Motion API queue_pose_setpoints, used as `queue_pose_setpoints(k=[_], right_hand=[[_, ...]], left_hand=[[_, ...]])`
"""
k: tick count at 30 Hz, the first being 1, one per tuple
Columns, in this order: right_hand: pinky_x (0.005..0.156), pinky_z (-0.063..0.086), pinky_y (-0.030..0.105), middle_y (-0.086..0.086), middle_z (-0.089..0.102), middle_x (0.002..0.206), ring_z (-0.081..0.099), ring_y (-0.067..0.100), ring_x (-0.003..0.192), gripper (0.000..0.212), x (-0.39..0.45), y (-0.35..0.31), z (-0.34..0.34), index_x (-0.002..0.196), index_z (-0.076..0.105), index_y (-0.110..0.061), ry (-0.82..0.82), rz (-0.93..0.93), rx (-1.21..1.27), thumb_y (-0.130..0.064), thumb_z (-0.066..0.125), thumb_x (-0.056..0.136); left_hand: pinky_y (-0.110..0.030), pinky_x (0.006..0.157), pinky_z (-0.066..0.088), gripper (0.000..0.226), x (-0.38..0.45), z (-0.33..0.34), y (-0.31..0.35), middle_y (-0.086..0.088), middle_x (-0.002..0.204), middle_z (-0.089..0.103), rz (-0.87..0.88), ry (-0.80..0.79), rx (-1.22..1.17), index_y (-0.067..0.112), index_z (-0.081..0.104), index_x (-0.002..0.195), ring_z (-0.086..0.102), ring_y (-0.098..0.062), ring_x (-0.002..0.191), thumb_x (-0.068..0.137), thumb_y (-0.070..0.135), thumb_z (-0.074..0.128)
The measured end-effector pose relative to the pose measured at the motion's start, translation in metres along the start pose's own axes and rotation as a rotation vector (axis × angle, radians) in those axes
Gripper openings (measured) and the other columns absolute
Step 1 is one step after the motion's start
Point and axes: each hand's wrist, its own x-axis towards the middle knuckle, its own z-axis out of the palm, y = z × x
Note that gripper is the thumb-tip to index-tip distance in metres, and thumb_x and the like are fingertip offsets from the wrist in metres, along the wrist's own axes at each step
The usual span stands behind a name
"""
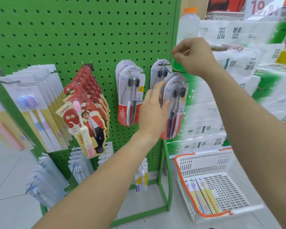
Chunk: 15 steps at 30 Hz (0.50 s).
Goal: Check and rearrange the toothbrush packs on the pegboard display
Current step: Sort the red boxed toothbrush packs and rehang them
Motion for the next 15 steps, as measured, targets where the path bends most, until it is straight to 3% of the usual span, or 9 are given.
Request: queue_pose_setpoints(k=[2, 5, 8, 12, 15], right_hand=[[0.086, 0.045, 0.017, -0.002, 0.067, 0.106, 0.060, 0.009, 0.088, 0.023, 0.024, 0.004, 0.009, 0.118, 0.071, -0.013, -0.172, -0.001, -0.091, -0.009, 0.062, 0.097], [0.099, 0.044, 0.026, 0.005, 0.069, 0.121, 0.060, 0.015, 0.102, 0.031, 0.047, 0.007, 0.020, 0.127, 0.068, -0.012, -0.358, -0.042, -0.232, -0.011, 0.066, 0.096], [0.090, 0.047, 0.029, 0.008, 0.071, 0.108, 0.060, 0.021, 0.091, 0.024, 0.056, 0.001, 0.023, 0.117, 0.073, -0.012, -0.411, -0.105, -0.354, -0.013, 0.069, 0.094], [0.080, 0.047, 0.030, 0.010, 0.073, 0.097, 0.063, 0.026, 0.085, 0.014, 0.054, -0.007, 0.017, 0.103, 0.077, -0.012, -0.466, -0.206, -0.439, -0.010, 0.072, 0.091], [0.079, 0.047, 0.029, 0.009, 0.074, 0.092, 0.063, 0.023, 0.081, 0.012, 0.046, -0.010, 0.006, 0.099, 0.078, -0.014, -0.514, -0.255, -0.429, -0.011, 0.076, 0.087]], left_hand=[[-0.037, 0.078, 0.054, 0.058, -0.001, -0.002, 0.002, -0.001, 0.105, 0.053, 0.032, 0.001, 0.022, 0.031, 0.043, 0.146, 0.059, -0.018, 0.075, 0.096, 0.013, 0.065], [-0.046, 0.071, 0.054, 0.066, 0.000, -0.004, 0.002, -0.004, 0.106, 0.050, 0.085, -0.025, 0.109, 0.036, 0.032, 0.152, 0.058, -0.025, 0.068, 0.098, 0.012, 0.060], [-0.050, 0.062, 0.051, 0.066, 0.001, -0.006, 0.003, -0.006, 0.101, 0.048, 0.130, -0.063, 0.241, 0.033, 0.028, 0.156, 0.053, -0.031, 0.065, 0.100, 0.013, 0.056], [-0.051, 0.061, 0.050, 0.064, 0.001, -0.005, 0.006, -0.009, 0.102, 0.047, 0.112, -0.084, 0.258, 0.031, 0.031, 0.156, 0.053, -0.034, 0.065, 0.099, 0.013, 0.053], [-0.043, 0.059, 0.051, 0.067, -0.003, -0.006, 0.008, -0.005, 0.107, 0.044, 0.114, -0.059, 0.261, 0.031, 0.030, 0.156, 0.051, -0.026, 0.066, 0.097, 0.015, 0.055]])
